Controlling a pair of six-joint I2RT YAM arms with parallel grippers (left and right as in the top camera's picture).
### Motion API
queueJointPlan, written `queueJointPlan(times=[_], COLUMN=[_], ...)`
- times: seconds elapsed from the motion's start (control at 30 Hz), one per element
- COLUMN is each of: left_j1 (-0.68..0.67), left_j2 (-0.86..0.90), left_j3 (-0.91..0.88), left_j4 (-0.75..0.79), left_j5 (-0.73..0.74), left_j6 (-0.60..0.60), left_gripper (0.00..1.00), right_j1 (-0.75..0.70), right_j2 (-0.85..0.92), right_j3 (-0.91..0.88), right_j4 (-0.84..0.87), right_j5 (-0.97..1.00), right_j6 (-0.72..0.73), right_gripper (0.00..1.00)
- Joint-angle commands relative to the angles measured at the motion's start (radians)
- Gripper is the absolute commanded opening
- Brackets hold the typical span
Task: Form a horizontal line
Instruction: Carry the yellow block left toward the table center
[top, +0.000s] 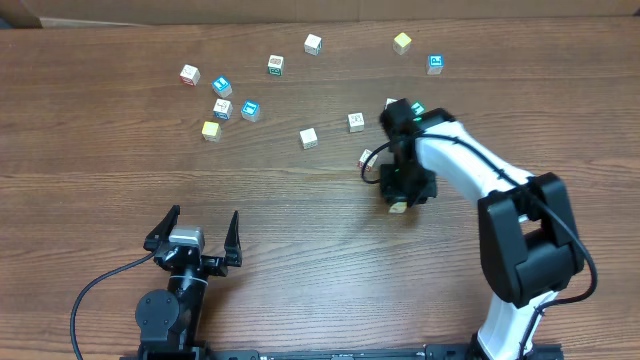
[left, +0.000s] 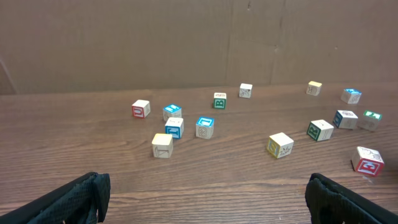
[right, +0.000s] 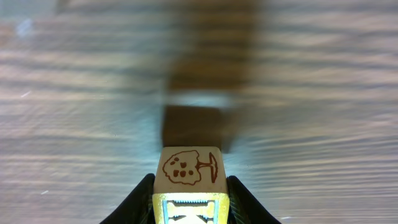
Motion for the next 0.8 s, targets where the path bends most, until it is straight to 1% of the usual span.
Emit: queueJointPlan(times=[0.0, 0.23, 0.53, 0.73, 0.77], left_j1=[0.007, 0.007, 0.007, 0.007, 0.007], left_j2=[-0.01, -0.01, -0.01, -0.01, -0.01], left_j3=[-0.003, -0.003, -0.003, -0.003, -0.003], left_j4=[-0.002, -0.002, -0.002, -0.002, -0.002], left_j5=[-0.004, -0.004, -0.004, -0.004, -0.004], left_j6=[0.023, 0.023, 0.023, 0.023, 0.023], left_gripper=[1.0, 1.0, 0.99, 0.99, 1.0], right_j1=[0.056, 0.147, 0.204, 0.227, 0.227], right_j2=[0.007, 0.007, 0.007, 0.007, 0.007], right_j3=[-0.003, -0.003, -0.003, -0.003, -0.003], right_j4=[0.004, 0.0, 0.021, 0.11, 0.123], right_j5=[-0.017, -0.017, -0.018, -0.035, -0.031], right_j6=[0.067, 0.131, 0.138, 0.138, 0.138], right_gripper=[0.3, 0.3, 0.31, 0.36, 0.38])
